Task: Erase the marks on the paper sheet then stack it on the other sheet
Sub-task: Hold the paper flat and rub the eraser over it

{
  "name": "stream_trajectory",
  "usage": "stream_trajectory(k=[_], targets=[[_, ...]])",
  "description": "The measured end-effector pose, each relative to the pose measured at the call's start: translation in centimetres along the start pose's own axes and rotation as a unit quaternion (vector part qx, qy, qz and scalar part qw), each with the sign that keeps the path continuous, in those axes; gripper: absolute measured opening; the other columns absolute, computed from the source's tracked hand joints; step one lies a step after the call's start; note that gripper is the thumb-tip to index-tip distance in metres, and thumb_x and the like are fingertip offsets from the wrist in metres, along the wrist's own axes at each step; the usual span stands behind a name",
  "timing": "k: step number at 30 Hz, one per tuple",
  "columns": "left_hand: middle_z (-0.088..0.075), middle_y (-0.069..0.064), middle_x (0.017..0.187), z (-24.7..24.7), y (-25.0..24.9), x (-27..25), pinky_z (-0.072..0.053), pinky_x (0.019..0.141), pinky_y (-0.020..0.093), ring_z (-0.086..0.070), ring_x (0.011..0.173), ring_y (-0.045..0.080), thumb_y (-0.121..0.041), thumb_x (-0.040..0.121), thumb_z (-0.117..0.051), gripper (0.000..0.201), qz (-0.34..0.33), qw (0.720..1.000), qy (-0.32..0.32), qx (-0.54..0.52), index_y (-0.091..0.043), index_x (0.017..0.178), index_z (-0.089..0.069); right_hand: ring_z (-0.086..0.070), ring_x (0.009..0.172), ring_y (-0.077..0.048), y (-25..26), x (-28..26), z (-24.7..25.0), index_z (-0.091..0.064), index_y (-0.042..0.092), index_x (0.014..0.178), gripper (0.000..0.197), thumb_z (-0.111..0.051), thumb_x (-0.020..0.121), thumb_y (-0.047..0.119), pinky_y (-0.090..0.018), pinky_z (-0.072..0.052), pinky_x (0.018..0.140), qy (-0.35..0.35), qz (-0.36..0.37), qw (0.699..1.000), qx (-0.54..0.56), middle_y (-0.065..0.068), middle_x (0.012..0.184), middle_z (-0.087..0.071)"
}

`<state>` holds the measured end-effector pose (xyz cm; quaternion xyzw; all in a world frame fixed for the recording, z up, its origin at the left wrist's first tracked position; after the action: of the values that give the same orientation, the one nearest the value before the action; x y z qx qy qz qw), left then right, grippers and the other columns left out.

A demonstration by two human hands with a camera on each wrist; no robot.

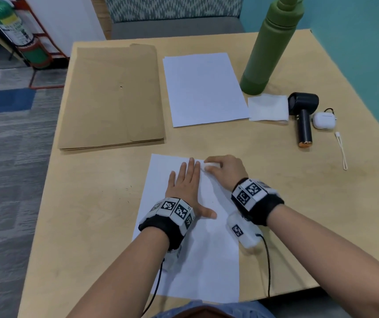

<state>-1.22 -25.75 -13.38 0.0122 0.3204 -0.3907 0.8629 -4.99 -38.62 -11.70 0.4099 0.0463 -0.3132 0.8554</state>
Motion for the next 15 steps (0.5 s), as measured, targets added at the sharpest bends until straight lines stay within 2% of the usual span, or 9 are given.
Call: stream_trajectory(k=[2, 5, 6, 8, 11, 13, 15], targets=[[0.037, -0.001, 0.15, 0.0, 0.0, 0.0, 0.015, 0.113, 0.042, 0.028, 0.141, 0.019, -0.07, 0.067, -0.065, 0.134, 0.001, 1.0, -0.002, -0.003, -0.015, 0.143, 0.031, -0.059, 0.111, -0.016, -0.5, -2.0, -0.4, -0.069, 0.023, 0.107, 0.024, -0.06, 0.085, 0.029, -0.029, -0.044, 0.098, 0.026, 0.011, 1.0, -0.005, 0.001, 0.116, -0.068], [0.037, 0.0, 0.15, -0.1, 0.0, 0.0, 0.015, 0.113, 0.042, 0.028, 0.141, 0.019, -0.07, 0.067, -0.065, 0.134, -0.001, 1.0, -0.006, -0.012, -0.015, 0.143, 0.031, -0.062, 0.091, -0.011, -1.3, -4.8, -0.9, -0.071, 0.032, 0.093, 0.016, -0.059, 0.083, 0.028, -0.033, -0.048, 0.088, 0.124, 0.036, 0.991, -0.037, 0.007, 0.097, -0.071], [0.037, 0.0, 0.15, -0.1, 0.0, -0.1, 0.015, 0.113, 0.042, 0.028, 0.141, 0.019, -0.07, 0.067, -0.065, 0.134, -0.003, 1.0, -0.006, -0.013, -0.015, 0.143, 0.031, -0.062, 0.094, -0.011, -1.3, -4.5, -0.9, -0.071, 0.031, 0.094, 0.016, -0.06, 0.082, 0.029, -0.033, -0.048, 0.09, 0.14, 0.038, 0.988, -0.048, 0.006, 0.1, -0.071], [0.037, 0.0, 0.15, -0.1, 0.0, -0.1, 0.015, 0.113, 0.042, 0.028, 0.141, 0.02, -0.069, 0.068, -0.065, 0.133, -0.002, 1.0, -0.006, -0.009, -0.015, 0.143, 0.031, -0.058, 0.111, -0.016, -0.8, -2.5, -0.5, -0.069, 0.027, 0.105, 0.023, -0.061, 0.083, 0.03, -0.032, -0.043, 0.1, 0.113, 0.031, 0.991, -0.057, 0.002, 0.118, -0.067], [0.036, 0.0, 0.151, 0.1, 0.0, 0.0, 0.014, 0.114, 0.042, 0.028, 0.141, 0.02, -0.07, 0.066, -0.066, 0.135, 0.001, 1.0, -0.005, -0.007, -0.015, 0.142, 0.032, -0.056, 0.116, -0.019, 0.3, -0.3, -0.3, -0.068, 0.022, 0.109, 0.027, -0.062, 0.083, 0.027, -0.034, -0.04, 0.103, 0.023, 0.006, 1.0, -0.011, -0.001, 0.123, -0.064], [0.036, -0.001, 0.151, 0.2, -0.1, -0.1, 0.013, 0.114, 0.043, 0.027, 0.142, 0.02, -0.069, 0.066, -0.067, 0.135, -0.001, 1.0, -0.008, -0.008, -0.018, 0.141, 0.033, -0.057, 0.116, -0.019, -0.1, -1.0, -0.7, -0.067, 0.023, 0.112, 0.029, -0.061, 0.084, 0.028, -0.034, -0.042, 0.101, 0.033, 0.014, 0.999, -0.015, -0.001, 0.123, -0.064], [0.036, 0.0, 0.151, 0.2, -0.1, -0.2, 0.013, 0.114, 0.043, 0.027, 0.142, 0.021, -0.066, 0.068, -0.068, 0.132, -0.007, 1.0, -0.007, -0.008, -0.022, 0.142, 0.033, -0.059, 0.11, -0.015, -1.3, -3.0, -0.8, -0.067, 0.026, 0.11, 0.027, -0.06, 0.084, 0.031, -0.033, -0.045, 0.096, 0.096, 0.033, 0.994, -0.048, 0.003, 0.119, -0.066]])
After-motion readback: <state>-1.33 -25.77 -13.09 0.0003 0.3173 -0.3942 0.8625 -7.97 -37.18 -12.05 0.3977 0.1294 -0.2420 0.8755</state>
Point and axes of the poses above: each hand's wrist, its own x-axis towards the middle knuckle, its own z-axis out of the back of the hand, y = z × x, the point moved 2 cm from there along x, towards the middle knuckle
